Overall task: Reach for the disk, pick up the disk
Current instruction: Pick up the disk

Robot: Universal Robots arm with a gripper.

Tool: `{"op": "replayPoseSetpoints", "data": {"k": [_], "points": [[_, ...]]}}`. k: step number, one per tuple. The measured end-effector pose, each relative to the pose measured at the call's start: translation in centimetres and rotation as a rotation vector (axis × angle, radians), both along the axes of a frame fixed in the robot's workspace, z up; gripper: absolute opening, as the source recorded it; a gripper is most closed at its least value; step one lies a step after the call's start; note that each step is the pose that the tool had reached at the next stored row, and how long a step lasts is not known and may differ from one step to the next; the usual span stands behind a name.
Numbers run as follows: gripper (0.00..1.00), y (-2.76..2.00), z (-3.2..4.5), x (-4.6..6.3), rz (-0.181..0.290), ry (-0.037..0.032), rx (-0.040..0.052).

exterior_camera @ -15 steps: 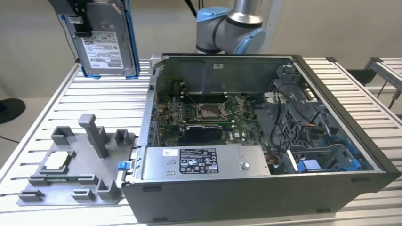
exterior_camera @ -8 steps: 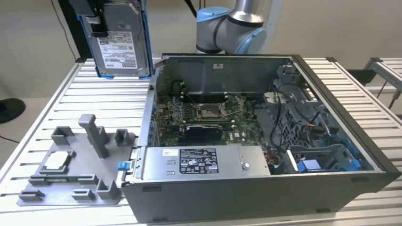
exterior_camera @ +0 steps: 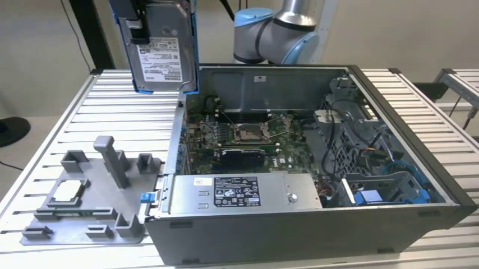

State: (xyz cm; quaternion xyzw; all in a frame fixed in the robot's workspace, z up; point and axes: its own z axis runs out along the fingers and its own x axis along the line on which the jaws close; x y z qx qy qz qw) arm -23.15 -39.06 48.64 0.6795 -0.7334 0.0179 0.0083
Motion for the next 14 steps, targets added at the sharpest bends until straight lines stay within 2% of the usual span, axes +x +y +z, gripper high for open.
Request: {"op": "replayPoseSetpoints", "data": {"k": [14], "points": [[0.00, 0.00, 0.00, 5.4, 0.000, 0.0000, -0.0122]]}}
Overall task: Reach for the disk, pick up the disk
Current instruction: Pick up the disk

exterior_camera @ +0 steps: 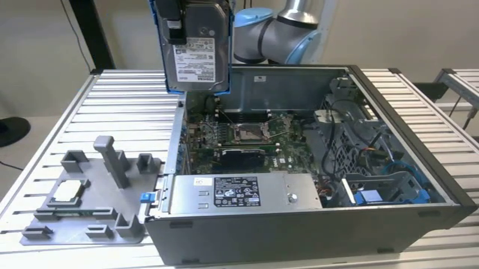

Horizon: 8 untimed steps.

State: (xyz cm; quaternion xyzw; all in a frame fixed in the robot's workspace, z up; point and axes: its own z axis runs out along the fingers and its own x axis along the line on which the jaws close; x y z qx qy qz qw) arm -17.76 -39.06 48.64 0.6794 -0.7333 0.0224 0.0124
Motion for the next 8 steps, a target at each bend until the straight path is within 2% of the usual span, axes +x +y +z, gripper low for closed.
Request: {"op": "replayPoseSetpoints", "data": {"k": [8], "points": [[0.00, 0.00, 0.00, 3.0, 0.000, 0.0000, -0.0031]]}}
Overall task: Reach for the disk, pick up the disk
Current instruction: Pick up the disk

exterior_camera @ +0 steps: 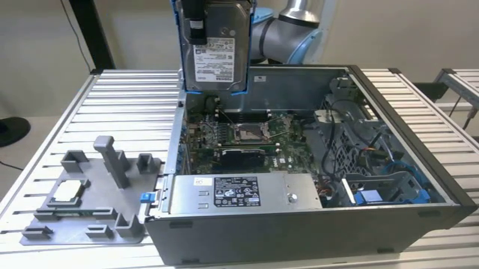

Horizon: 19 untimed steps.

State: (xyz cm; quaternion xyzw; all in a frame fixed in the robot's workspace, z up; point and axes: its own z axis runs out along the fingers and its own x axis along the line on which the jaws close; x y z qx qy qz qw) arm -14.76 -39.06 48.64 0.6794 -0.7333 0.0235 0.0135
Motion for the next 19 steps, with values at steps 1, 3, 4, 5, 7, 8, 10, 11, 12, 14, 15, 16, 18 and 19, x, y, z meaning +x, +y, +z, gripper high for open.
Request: {"op": "replayPoseSetpoints", "data": {"k": [1, 3, 4, 5, 7, 8, 10, 11, 12, 14, 15, 16, 18, 19], "points": [[0.00, 0.00, 0.00, 0.4, 0.000, 0.0000, 0.0000], [0.00, 0.00, 0.00, 1.2, 0.000, 0.0000, 0.0000], [0.00, 0.00, 0.00, 1.5, 0.000, 0.0000, 0.0000], [0.00, 0.00, 0.00, 1.9, 0.000, -0.0001, 0.0001], [0.00, 0.00, 0.00, 2.7, 0.000, 0.0000, 0.0001], [0.00, 0.00, 0.00, 3.1, 0.000, 0.0000, 0.0000], [0.00, 0.00, 0.00, 3.9, 0.000, 0.0000, 0.0001], [0.00, 0.00, 0.00, 4.3, 0.000, 0.0000, 0.0000], [0.00, 0.00, 0.00, 4.8, 0.000, 0.0000, 0.0000], [0.00, 0.00, 0.00, 5.6, 0.000, 0.0000, 0.0000], [0.00, 0.00, 0.00, 6.1, 0.000, 0.0000, 0.0000], [0.00, 0.00, 0.00, 6.5, 0.000, -0.0001, 0.0001], [0.00, 0.00, 0.00, 7.5, 0.000, 0.0000, 0.0001], [0.00, 0.00, 0.00, 7.9, 0.000, 0.0000, 0.0000]]}}
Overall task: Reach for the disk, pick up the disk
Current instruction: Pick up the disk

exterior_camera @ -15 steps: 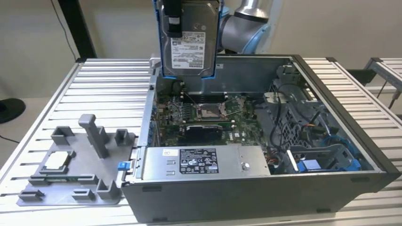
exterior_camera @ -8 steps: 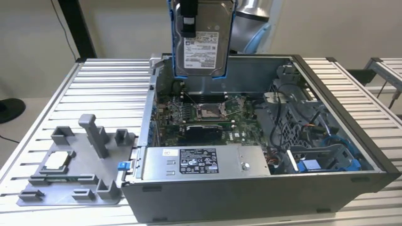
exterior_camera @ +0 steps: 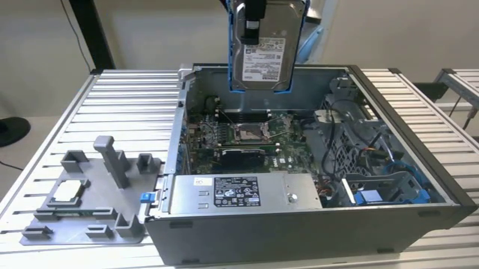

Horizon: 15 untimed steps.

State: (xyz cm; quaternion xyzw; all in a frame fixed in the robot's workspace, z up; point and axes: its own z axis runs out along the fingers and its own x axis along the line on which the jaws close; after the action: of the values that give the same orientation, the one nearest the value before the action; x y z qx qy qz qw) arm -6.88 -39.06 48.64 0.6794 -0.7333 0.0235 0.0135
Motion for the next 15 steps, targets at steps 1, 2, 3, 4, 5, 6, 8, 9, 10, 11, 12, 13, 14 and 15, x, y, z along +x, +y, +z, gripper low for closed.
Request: {"op": "replayPoseSetpoints", "data": {"k": [1, 2, 3, 4, 5, 6, 8, 9, 10, 11, 12, 13, 14, 15], "points": [[0.00, 0.00, 0.00, 0.5, 0.000, 0.0000, 0.0000], [0.00, 0.00, 0.00, 0.9, 0.000, 0.0000, 0.0001], [0.00, 0.00, 0.00, 1.3, 0.000, 0.0000, 0.0000], [0.00, 0.00, 0.00, 1.7, 0.000, 0.0000, 0.0000], [0.00, 0.00, 0.00, 2.1, 0.000, 0.0000, 0.0000], [0.00, 0.00, 0.00, 2.6, 0.000, 0.0000, 0.0001], [0.00, 0.00, 0.00, 3.4, 0.000, 0.0000, 0.0001], [0.00, 0.00, 0.00, 3.9, 0.000, -0.0001, 0.0001], [0.00, 0.00, 0.00, 4.3, 0.000, 0.0000, 0.0000], [0.00, 0.00, 0.00, 4.7, 0.000, 0.0000, 0.0000], [0.00, 0.00, 0.00, 5.2, 0.000, 0.0000, -0.0001], [0.00, 0.00, 0.00, 5.6, 0.000, 0.0000, 0.0001], [0.00, -0.01, 0.00, 6.0, 0.000, -0.0001, 0.0001], [0.00, -0.01, 0.00, 6.4, 0.000, -0.0001, 0.0001]]}}
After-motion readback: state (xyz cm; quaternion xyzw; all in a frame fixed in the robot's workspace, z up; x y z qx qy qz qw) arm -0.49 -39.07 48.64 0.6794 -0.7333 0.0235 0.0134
